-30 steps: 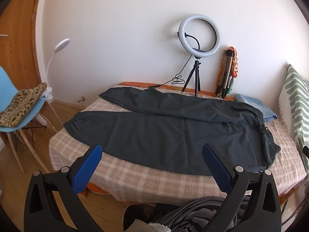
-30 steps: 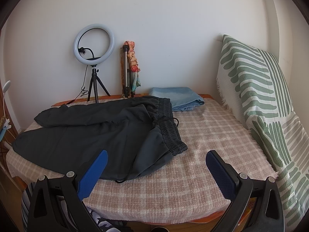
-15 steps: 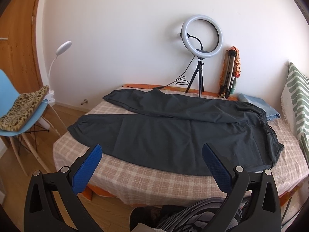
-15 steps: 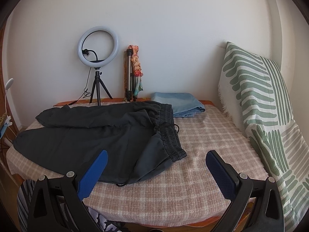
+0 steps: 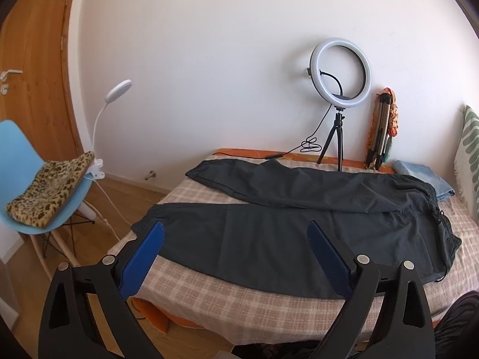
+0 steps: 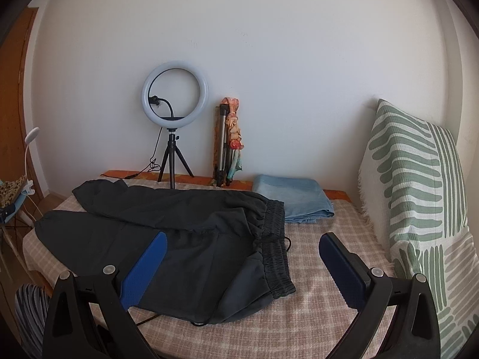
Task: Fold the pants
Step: 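Close the left tool on the pants waistband while the right tool grips the leg fabric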
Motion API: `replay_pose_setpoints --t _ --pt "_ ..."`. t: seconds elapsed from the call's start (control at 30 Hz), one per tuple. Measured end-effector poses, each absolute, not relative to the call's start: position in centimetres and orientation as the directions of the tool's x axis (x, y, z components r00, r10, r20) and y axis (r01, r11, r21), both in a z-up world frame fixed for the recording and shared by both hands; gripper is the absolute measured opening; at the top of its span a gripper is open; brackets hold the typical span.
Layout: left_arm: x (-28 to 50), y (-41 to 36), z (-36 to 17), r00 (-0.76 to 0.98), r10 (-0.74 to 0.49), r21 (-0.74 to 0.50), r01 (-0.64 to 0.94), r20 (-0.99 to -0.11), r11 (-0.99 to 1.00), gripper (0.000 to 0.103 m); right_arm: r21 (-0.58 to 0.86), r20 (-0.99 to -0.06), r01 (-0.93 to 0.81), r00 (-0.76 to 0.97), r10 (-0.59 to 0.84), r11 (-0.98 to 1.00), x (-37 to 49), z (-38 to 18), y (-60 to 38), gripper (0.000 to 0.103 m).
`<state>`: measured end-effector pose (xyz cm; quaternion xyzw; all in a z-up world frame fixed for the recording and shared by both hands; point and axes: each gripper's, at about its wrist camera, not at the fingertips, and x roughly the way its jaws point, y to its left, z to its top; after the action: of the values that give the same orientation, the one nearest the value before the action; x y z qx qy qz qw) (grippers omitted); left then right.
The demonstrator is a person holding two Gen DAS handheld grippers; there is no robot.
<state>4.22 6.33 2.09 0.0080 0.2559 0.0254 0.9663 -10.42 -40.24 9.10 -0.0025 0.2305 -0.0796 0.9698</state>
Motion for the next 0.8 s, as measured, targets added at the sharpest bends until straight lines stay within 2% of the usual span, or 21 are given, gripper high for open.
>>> replay_pose_setpoints --t 0.2,0.4,0.67,0.8 --pt "8.1 7.9 1.8 0.843 0.029 0.012 -0.026 -0.537 1.0 0.09 -0.067 -0.449 0.056 0.89 -0.08 0.996 -4.6 10.6 -38.6 0.103" --pt "13.4 8.1 1.2 0.807 -0.009 0.008 0.017 -0.59 1.0 0.086 -0.101 -0.5 -0.055 0.866 -0.003 0.993 4.7 10.5 -37.7 0.103" --pt "21.1 7.0 -0.1 0.767 -0.012 0.058 0.064 -0.641 0.996 0.085 -0.127 -0.572 -0.218 0.813 0.108 0.968 17.4 7.3 -35.9 0.103" --pt "25.2 7.1 -1.2 0.737 -0.029 0.037 0.074 -0.675 0.997 0.085 -0.145 -0.617 -0.312 0.77 0.16 0.939 23.2 4.9 -34.6 0.101"
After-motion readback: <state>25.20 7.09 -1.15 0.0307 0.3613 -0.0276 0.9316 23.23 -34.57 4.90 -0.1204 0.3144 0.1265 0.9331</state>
